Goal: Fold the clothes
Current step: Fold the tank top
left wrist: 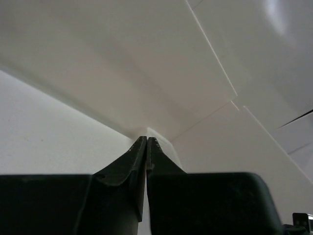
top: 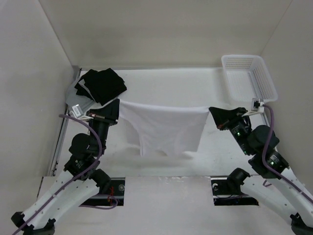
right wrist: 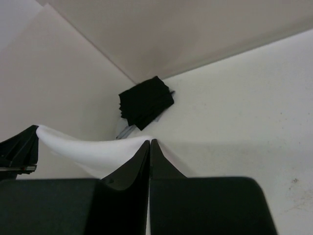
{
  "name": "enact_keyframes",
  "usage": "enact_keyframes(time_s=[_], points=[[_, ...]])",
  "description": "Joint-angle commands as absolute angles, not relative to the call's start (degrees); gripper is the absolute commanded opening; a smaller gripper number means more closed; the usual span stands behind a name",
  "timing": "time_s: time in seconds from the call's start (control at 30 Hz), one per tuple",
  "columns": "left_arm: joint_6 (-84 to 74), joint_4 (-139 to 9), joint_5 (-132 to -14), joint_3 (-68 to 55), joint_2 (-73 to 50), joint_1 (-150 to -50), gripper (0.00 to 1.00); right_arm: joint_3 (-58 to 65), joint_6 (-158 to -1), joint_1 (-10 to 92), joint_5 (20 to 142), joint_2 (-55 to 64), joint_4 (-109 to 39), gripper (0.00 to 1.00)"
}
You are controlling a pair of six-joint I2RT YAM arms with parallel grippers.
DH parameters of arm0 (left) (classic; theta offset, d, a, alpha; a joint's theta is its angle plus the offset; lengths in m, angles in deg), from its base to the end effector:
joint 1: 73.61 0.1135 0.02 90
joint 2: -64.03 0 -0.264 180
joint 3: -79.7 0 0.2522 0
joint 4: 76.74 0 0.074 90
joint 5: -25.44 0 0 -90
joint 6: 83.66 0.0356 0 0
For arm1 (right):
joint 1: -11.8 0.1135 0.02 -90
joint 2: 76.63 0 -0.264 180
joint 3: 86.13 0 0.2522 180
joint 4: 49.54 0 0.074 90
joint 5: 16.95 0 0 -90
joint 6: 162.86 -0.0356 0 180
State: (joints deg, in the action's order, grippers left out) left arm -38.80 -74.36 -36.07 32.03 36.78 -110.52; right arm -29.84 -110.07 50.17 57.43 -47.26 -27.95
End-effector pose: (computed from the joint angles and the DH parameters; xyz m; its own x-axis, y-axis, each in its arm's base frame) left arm 0.1076 -0.0595 0.3550 0.0576 -0.8224 -0.5660 0.2920 0.5560 -0.7782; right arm 0.1021 0.0686 0.3672 -0.1764 0.6032 -0.7779 -0.3528 0.6990 0.6220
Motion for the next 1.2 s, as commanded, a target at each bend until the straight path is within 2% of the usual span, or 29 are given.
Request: enact_keyframes(time_s=[0.0,0.1,0.23,0.43,0.57,0.67,0.87,1.17], points=[[-32.08,-67.90,-24.68,29.82,35.38,-117.14,0.00,-25.27,-105.56,53.14,52.04,-45.70,-18.29,0.02],[-29.09,-70.88,-19.83,30.69,32.05,-120.85,0.00,-25.69,-105.11,52.28,54.23,-40.61,-20.56,0.02],[-27.23,-75.71,-20.16,33.15,23.81,-115.78,0.01,-28.85,-106.08,45.09,62.47,-30.95,-30.04,0.02],[-35.66,-85.29,-36.94,34.75,0.26,-99.78,0.01,-27.38,-109.41,34.18,73.47,-7.24,-44.03,0.03],[-37.25,-90.92,-41.52,28.53,-15.11,-94.32,0.01,-18.52,-111.26,29.52,77.87,10.96,-47.91,0.02],[-37.78,-91.72,-43.11,22.37,-23.22,-91.77,0.01,-11.75,-113.37,27.41,80.16,19.50,-48.88,0.01],[-39.98,-91.11,-47.07,15.50,-25.98,-89.47,0.01,-6.80,-113.90,25.46,81.40,20.42,-47.48,0.01],[-41.47,-93.21,-48.47,28.48,-17.11,-90.18,0.02,-22.51,-116.27,25.64,80.17,11.37,-52.91,0.01]])
